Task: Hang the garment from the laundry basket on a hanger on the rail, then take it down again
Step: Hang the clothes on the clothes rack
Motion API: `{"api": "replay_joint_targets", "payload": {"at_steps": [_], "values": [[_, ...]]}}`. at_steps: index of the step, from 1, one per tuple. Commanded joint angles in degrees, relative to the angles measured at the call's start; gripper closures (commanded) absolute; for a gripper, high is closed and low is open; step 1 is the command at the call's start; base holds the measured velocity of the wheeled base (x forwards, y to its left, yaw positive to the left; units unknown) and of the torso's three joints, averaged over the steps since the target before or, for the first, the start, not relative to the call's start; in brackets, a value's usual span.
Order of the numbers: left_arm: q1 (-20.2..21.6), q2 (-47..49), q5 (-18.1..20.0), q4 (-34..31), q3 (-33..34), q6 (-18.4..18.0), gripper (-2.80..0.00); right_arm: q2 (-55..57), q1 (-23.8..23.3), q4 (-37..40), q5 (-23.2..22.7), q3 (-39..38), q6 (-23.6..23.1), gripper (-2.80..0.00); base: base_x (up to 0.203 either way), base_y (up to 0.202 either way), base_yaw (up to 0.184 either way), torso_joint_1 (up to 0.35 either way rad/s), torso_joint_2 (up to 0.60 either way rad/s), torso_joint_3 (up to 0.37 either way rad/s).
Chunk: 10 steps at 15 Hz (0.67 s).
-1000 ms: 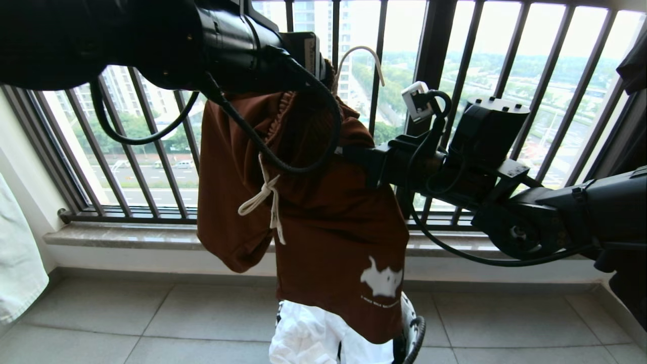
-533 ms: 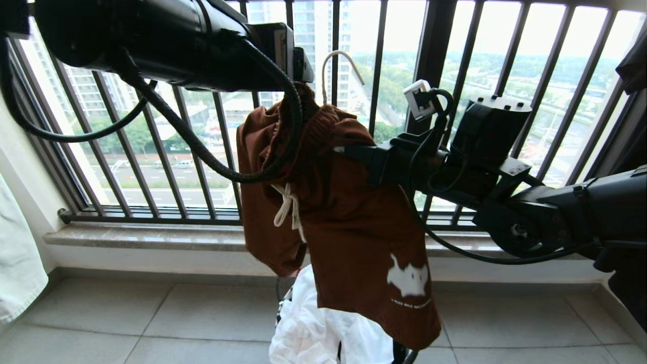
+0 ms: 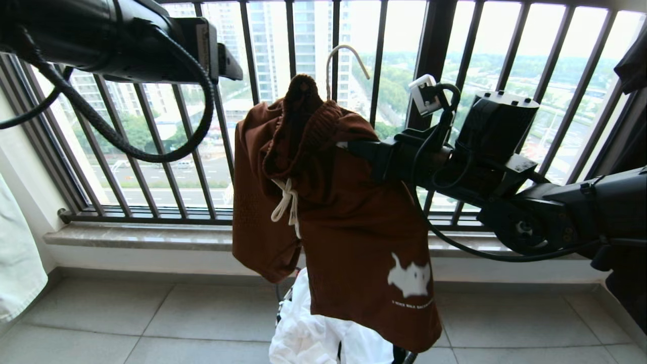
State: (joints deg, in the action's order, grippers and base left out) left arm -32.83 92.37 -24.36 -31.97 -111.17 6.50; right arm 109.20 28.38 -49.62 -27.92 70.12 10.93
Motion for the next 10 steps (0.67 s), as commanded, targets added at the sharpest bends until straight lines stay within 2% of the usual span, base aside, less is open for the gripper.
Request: {"api": "replay_joint_targets", "payload": {"at_steps": [1, 2, 4, 5, 8, 10], "values": [[3.1, -0.5, 0.7, -0.4, 0.1, -1.8, 0.0, -0.4, 0.0, -0.2, -0.3, -0.2, 0.1, 0.0, 0.0, 0.0, 0.0, 0.0, 0.0, 0.0], [4.4, -0.4, 1.4, -0.4, 0.1, -3.5, 0.0, -0.5, 0.0, -0.2, -0.3, -0.2, 0.1, 0.0, 0.0, 0.0, 0.0, 0.0, 0.0, 0.0], [6.8, -1.0, 2.5, -1.0, 0.1, -10.0, 0.0, -0.7, 0.0, -0.2, -0.5, -0.3, 0.2, 0.0, 0.0, 0.0, 0.0, 0.0, 0.0, 0.0], [7.7, -2.1, 4.3, -4.4, 0.0, -12.8, 0.0, -0.7, 0.0, -0.3, -0.7, -0.3, 0.2, 0.0, 0.0, 0.0, 0.0, 0.0, 0.0, 0.0], [12.7, -6.1, 13.4, -14.6, -0.2, -25.3, 0.0, -1.2, -0.2, -0.2, -4.9, -0.5, 0.2, 0.0, 0.0, 0.0, 0.0, 0.0, 0.0, 0.0], [17.3, -6.8, 20.3, -16.1, -0.5, -31.8, 0.0, -1.4, -0.5, 0.3, -6.4, -0.8, 0.2, 0.0, 0.0, 0.0, 0.0, 0.0, 0.0, 0.0]]}}
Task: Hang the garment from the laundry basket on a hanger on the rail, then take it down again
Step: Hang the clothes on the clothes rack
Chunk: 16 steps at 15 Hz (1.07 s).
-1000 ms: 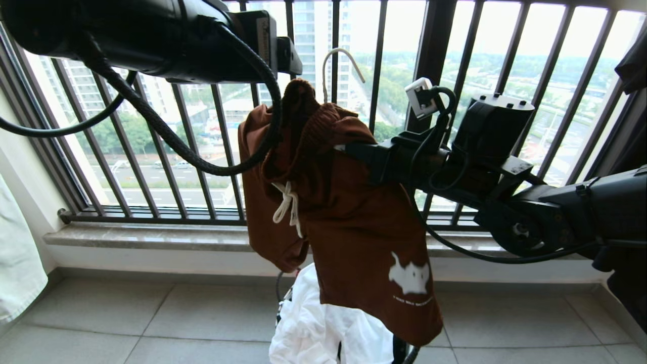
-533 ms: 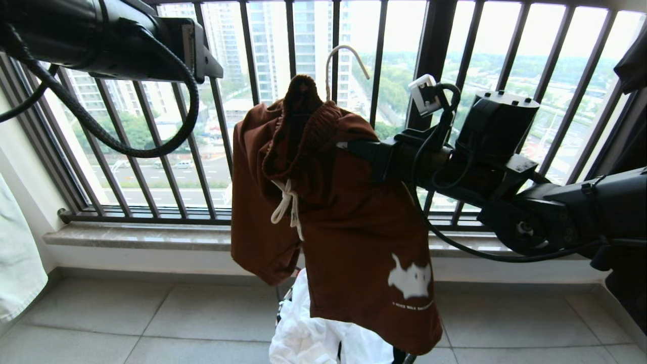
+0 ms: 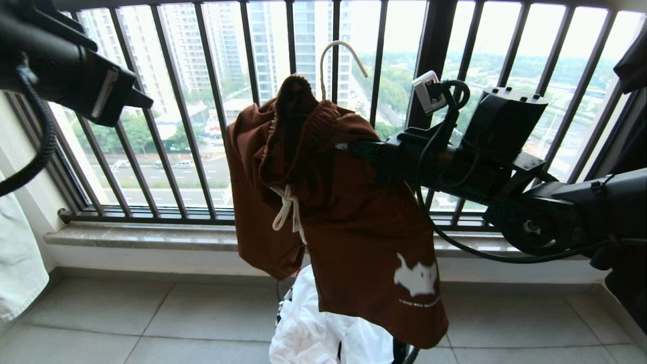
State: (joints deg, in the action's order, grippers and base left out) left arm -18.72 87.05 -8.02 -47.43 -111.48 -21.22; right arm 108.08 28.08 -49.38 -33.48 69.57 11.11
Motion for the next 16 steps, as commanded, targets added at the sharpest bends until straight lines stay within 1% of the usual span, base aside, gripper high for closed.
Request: {"api": "replay_joint_targets", "payload": {"at_steps": [1, 3, 4, 5, 7, 8, 9, 10, 11, 12, 16], "values": [[5.5, -1.5, 8.5, -0.8, -0.2, -6.9, 0.0, -0.6, -0.8, 0.7, -2.7, -0.5, 0.0, 0.0, 0.0, 0.0, 0.0, 0.0, 0.0, 0.0], [10.8, -1.3, 18.7, -1.1, -0.2, -12.3, 0.0, -0.8, -2.6, 2.2, -8.2, -0.6, 0.1, 0.0, 0.0, 0.0, 0.0, 0.0, 0.0, 0.0], [12.7, -0.7, 23.2, -1.2, -0.2, -14.2, 0.0, -0.7, -3.6, 2.9, -10.9, -0.5, 0.1, 0.0, 0.0, 0.0, 0.0, 0.0, 0.0, 0.0], [14.0, 0.1, 26.6, -1.5, -0.2, -15.4, 0.0, -0.4, -4.2, 3.3, -12.7, -0.4, 0.1, 0.0, 0.0, 0.0, 0.0, 0.0, 0.0, 0.0], [15.6, 1.2, 32.2, -2.6, -0.2, -16.6, 0.0, -0.1, -5.2, 3.6, -16.3, -0.2, 0.1, 0.0, 0.0, 0.0, 0.0, 0.0, 0.0, 0.0], [16.2, 1.4, 33.4, -3.1, -0.2, -18.3, 0.0, 0.1, -5.5, 3.6, -18.0, -0.3, 0.1, 0.0, 0.0, 0.0, 0.0, 0.0, 0.0, 0.0], [16.4, 1.1, 33.7, -4.1, -0.3, -19.2, 0.0, 0.3, -5.6, 3.6, -19.6, -0.2, 0.1, 0.0, 0.0, 0.0, 0.0, 0.0, 0.0, 0.0], [16.3, 1.1, 34.3, -6.3, -0.2, -20.1, 0.0, 0.6, -5.6, 3.6, -21.1, 0.3, 0.1, 0.0, 0.0, 0.0, 0.0, 0.0, 0.0, 0.0], [16.2, 1.1, 36.8, -9.3, -0.2, -22.4, 0.0, 0.6, -5.5, 3.5, -22.2, 0.2, 0.1, 0.0, 0.0, 0.0, 0.0, 0.0, 0.0, 0.0], [15.9, 1.1, 38.4, -11.1, -0.2, -24.4, 0.0, 0.7, -5.5, 3.6, -23.4, 0.3, 0.1, 0.0, 0.0, 0.0, 0.0, 0.0, 0.0, 0.0], [12.8, 1.8, 38.9, -11.0, 0.1, -24.8, 0.0, 0.5, -5.5, 4.6, -25.8, -0.3, 0.3, 0.0, 0.0, 0.0, 0.0, 0.0, 0.0, 0.0]]}}
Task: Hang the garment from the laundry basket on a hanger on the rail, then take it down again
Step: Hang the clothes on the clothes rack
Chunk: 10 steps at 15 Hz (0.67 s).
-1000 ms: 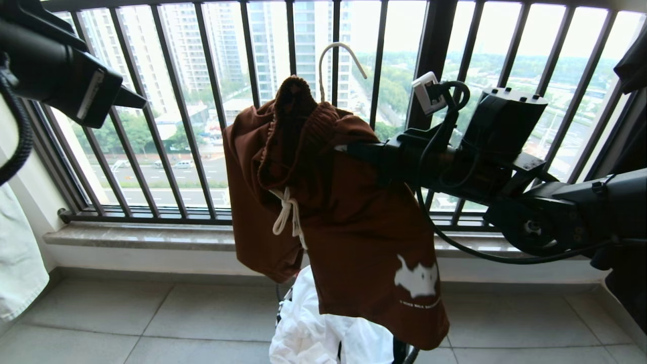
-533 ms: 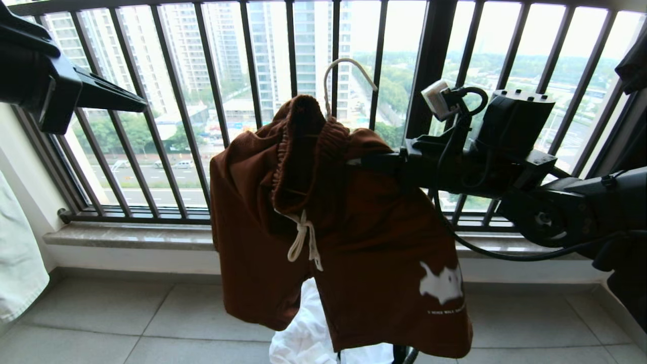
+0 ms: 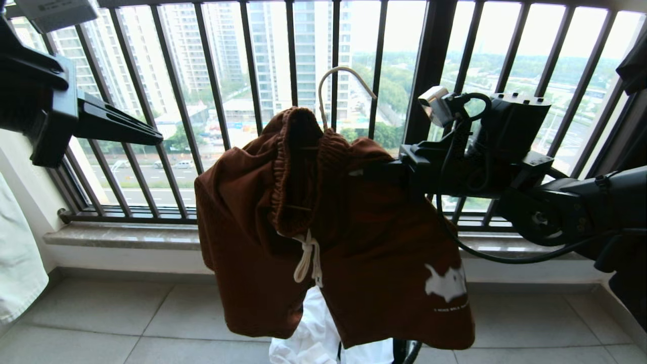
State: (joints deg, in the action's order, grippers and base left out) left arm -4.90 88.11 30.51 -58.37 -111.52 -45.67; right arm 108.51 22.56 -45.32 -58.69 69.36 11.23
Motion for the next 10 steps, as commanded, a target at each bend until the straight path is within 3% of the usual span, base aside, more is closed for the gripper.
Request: {"api": "replay_joint_targets", "payload": {"at_steps": [1, 3, 4, 10], "values": [[-1.7, 1.6, 1.0, 0.9, -0.1, -0.4, 0.0, 0.0, 0.1, 1.3, -0.9, 0.1, 0.3, 0.0, 0.0, 0.0, 0.0, 0.0, 0.0, 0.0], [-3.1, 3.4, 1.9, 3.5, 0.0, -0.6, 0.0, 0.1, 0.1, 1.6, -1.3, 0.3, 0.4, 0.0, 0.0, 0.0, 0.0, 0.0, 0.0, 0.0], [-3.5, 4.1, 2.0, 3.6, 0.0, -0.8, -2.8, 0.1, 0.0, 1.6, -1.3, 0.3, 0.5, 0.0, 0.0, 0.0, 0.0, 0.0, 0.0, 0.0], [-3.3, 10.9, 5.6, 5.9, -0.3, -9.1, -2.8, -0.3, 0.0, 1.3, -1.8, 0.4, 2.7, 0.0, 0.0, 0.0, 0.0, 0.0, 0.0, 0.0]]}}
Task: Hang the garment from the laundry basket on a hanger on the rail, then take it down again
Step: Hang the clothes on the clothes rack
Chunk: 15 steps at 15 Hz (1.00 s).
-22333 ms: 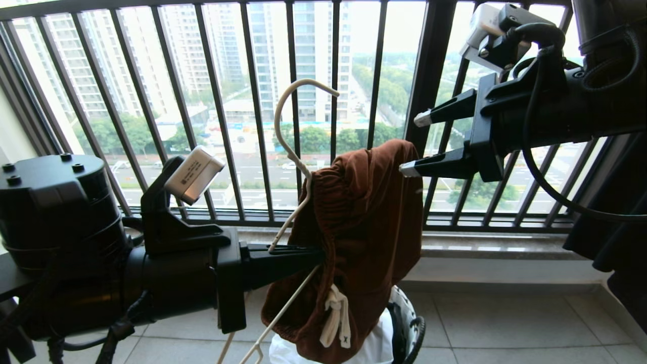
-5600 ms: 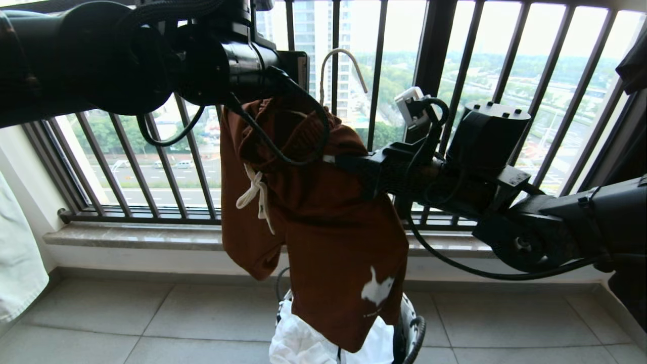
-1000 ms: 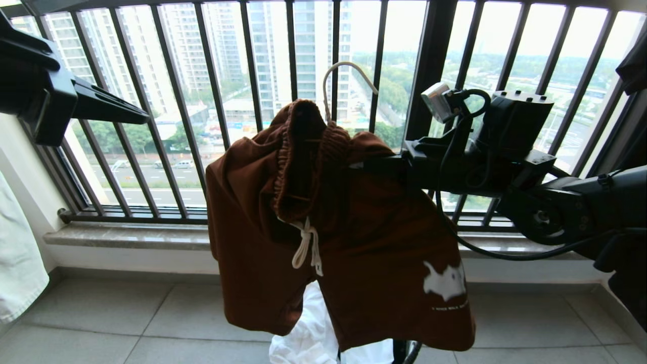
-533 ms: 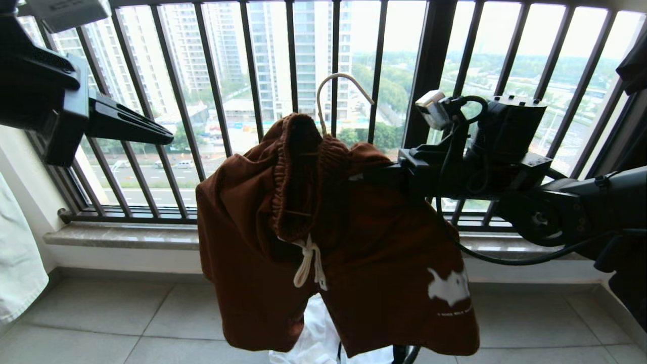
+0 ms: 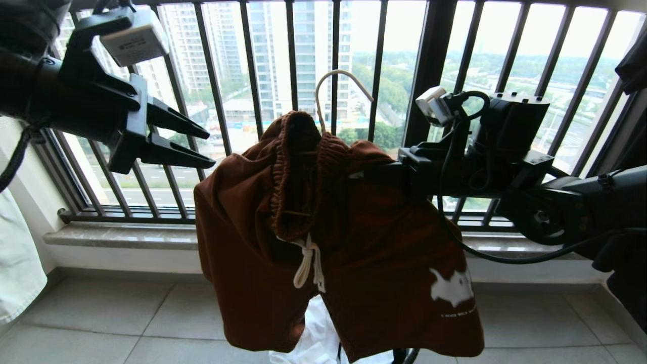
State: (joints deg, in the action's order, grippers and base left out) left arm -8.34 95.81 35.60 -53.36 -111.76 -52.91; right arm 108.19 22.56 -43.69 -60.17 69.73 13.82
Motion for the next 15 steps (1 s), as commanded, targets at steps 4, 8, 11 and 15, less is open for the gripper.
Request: {"api": "replay_joint_targets", "payload": {"at_steps": [4, 8, 11, 15], "values": [[0.3, 6.1, 2.3, 9.6, -0.1, -5.2, -2.8, 0.1, 0.0, -0.3, -0.3, 0.1, 0.1, 0.0, 0.0, 0.0, 0.0, 0.0, 0.0, 0.0], [0.3, 6.6, 8.5, 8.0, 0.0, -6.1, -2.8, 0.2, 0.1, -0.3, -0.5, 0.1, 0.1, 0.0, 0.0, 0.0, 0.0, 0.0, 0.0, 0.0], [-0.2, 8.8, 11.0, 8.0, -0.1, -7.0, -2.8, -0.1, 0.1, -0.3, -0.6, -0.1, 0.1, 0.0, 0.0, 0.0, 0.0, 0.0, 0.0, 0.0], [-2.1, 11.9, 11.6, 9.5, 0.0, -7.0, -2.8, -0.1, 0.1, -0.3, -0.6, -0.2, 0.1, 0.0, 0.0, 0.0, 0.0, 0.0, 0.0, 0.0]]}}
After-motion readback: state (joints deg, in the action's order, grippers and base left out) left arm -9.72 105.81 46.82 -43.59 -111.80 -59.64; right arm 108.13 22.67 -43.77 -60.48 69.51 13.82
